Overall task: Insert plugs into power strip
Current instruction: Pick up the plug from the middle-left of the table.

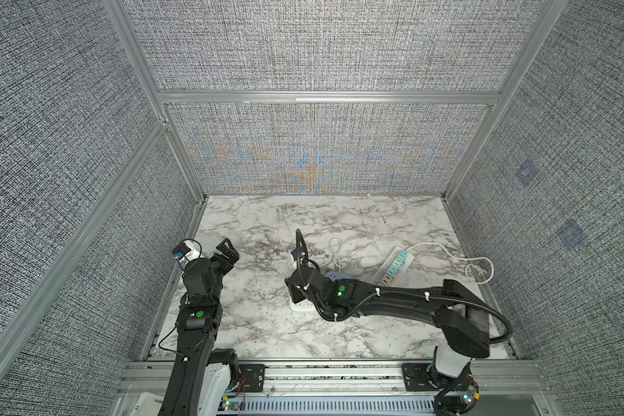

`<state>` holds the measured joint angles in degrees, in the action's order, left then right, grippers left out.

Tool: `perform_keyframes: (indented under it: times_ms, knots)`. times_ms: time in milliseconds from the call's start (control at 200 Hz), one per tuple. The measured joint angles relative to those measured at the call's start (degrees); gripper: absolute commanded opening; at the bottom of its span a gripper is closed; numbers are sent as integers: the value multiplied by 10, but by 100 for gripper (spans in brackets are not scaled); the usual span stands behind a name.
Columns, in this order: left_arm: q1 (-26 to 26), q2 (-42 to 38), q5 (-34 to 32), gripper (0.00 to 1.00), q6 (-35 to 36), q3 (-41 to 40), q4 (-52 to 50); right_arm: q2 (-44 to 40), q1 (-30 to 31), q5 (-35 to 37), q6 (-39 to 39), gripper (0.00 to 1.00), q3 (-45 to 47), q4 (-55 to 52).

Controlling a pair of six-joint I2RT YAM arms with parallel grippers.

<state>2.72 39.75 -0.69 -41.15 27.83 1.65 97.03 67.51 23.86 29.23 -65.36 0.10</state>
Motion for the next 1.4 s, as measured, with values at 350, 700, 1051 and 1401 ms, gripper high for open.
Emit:
perform_keyframes:
  times_ms: [350, 700, 1051, 1401]
  knots:
    - [-25, 35, 240, 95, 54, -18, 163, -215, -1, 111, -170, 21, 253, 183]
    - [-153, 91, 321, 90, 118, 30, 198, -335, -4, 141, -341, 18, 402, 355]
    - [-265, 125, 360, 89, 191, 72, 198, -371, -4, 122, -489, 13, 496, 519]
    - [-381, 179, 369, 86, 273, 120, 166, -372, -4, 81, -553, 11, 490, 559]
